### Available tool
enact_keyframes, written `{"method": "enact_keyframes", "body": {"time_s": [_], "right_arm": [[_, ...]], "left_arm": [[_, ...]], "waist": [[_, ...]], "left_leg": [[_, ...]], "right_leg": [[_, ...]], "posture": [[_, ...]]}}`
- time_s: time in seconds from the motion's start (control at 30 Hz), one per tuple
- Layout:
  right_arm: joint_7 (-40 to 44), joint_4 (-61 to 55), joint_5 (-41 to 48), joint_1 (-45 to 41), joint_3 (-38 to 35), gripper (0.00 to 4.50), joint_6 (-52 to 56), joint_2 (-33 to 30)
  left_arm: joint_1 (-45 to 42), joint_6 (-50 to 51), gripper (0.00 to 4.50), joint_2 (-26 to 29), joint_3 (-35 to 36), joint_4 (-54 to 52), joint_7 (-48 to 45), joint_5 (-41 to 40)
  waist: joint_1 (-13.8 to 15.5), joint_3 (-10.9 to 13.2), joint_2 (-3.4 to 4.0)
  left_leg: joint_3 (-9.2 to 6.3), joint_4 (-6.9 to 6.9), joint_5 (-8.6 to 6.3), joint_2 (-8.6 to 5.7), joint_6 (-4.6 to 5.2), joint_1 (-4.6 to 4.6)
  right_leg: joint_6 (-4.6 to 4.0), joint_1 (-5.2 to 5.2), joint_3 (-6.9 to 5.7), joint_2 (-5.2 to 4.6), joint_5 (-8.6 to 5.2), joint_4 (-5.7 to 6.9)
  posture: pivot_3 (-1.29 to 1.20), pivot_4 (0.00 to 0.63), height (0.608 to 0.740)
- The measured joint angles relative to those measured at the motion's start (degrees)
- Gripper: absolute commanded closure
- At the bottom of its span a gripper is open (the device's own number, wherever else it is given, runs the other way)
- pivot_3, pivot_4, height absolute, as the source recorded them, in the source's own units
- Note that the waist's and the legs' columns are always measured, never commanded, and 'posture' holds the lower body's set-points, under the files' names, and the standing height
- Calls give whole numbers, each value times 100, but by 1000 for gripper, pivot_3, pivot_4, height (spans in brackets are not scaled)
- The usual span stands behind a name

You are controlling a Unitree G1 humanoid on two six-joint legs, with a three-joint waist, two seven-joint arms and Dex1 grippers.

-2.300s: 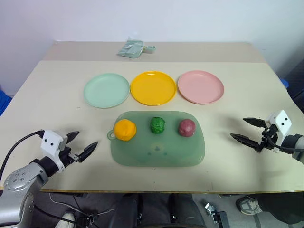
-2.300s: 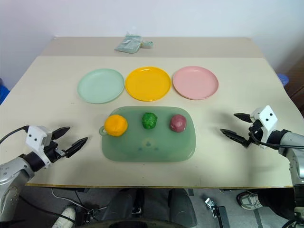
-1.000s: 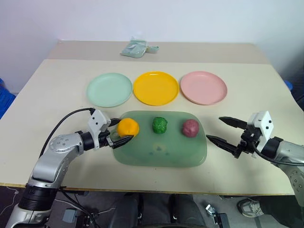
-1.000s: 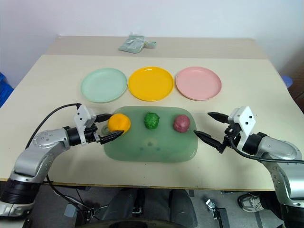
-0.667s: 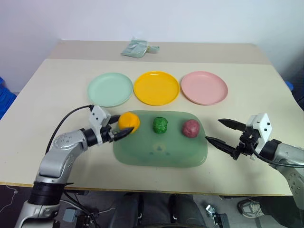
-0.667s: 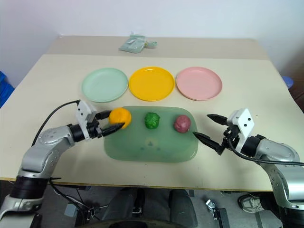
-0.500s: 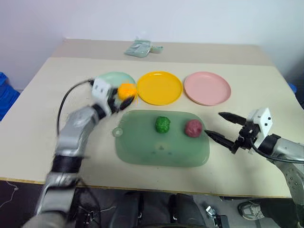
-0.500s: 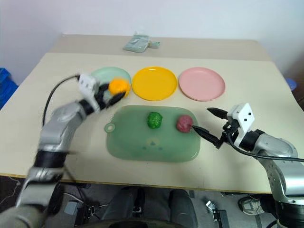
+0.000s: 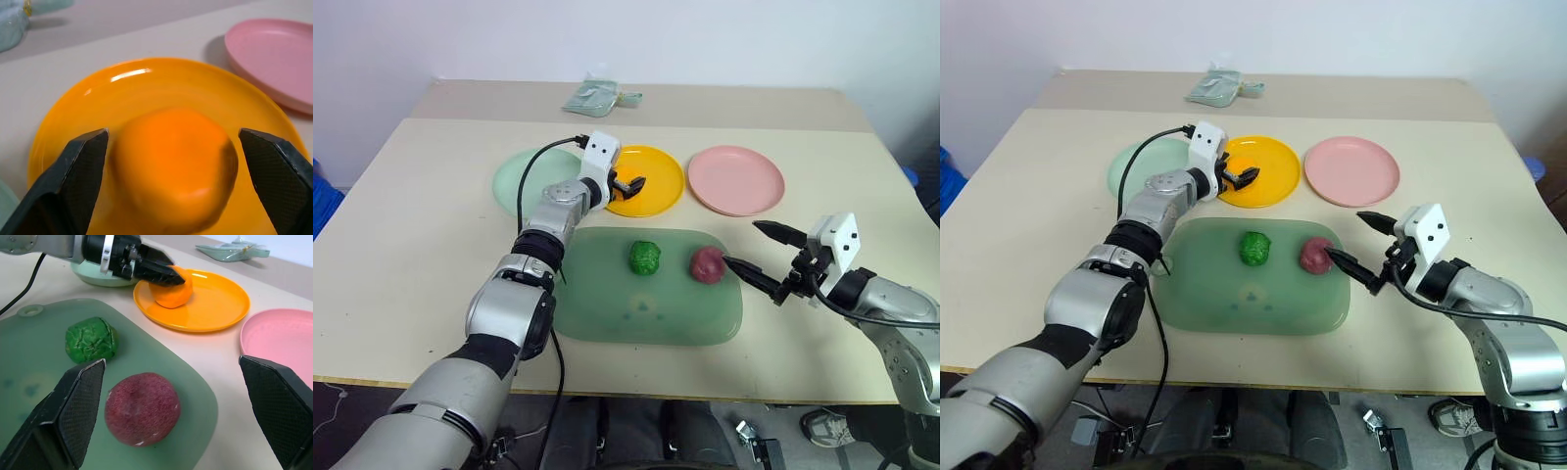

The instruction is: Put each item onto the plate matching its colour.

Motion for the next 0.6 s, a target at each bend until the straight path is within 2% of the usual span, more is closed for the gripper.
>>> {"method": "enact_keyframes", "body": {"time_s": [0.03,0.17,0.33,0.47,0.6], "right_arm": [[-33,-38,2,39,0,0,8,2],[-114,-131,25,155,-46,0,34,4],[-60,-177,112,196,-189,0,135,-79],[164,-180,202,293,-207,0,255,-257],[307,-188,240,395,-214,0,288,-410]], "left_arm": [[44,4,33,32,67,-161,-88,-67],[1034,209,33,409,150,-2166,-969,-483],[2977,1497,33,1508,-572,-4992,-2739,-1120],[3271,1763,33,1803,-1057,-5663,-3235,-1082],[3162,1695,33,1697,-1420,-5609,-3237,-760]], "waist": [[-1,0,1],[-51,-3,6],[-107,-7,13],[21,-7,13],[3,-8,13]], "left_leg": [[0,0,0,0,-1,0],[1,-4,5,5,-10,3],[-2,-6,7,9,-14,6],[-14,1,5,4,-10,8],[-16,1,2,2,-5,8]], "right_leg": [[0,-1,0,-1,0,2],[-1,-4,8,-2,0,4],[-4,1,19,-14,-1,4],[-6,13,19,-18,1,-1],[-6,14,19,-17,1,-2]], "posture": [[0,150,740],[0,150,740],[0,150,740],[0,150,740],[0,150,740]]}}
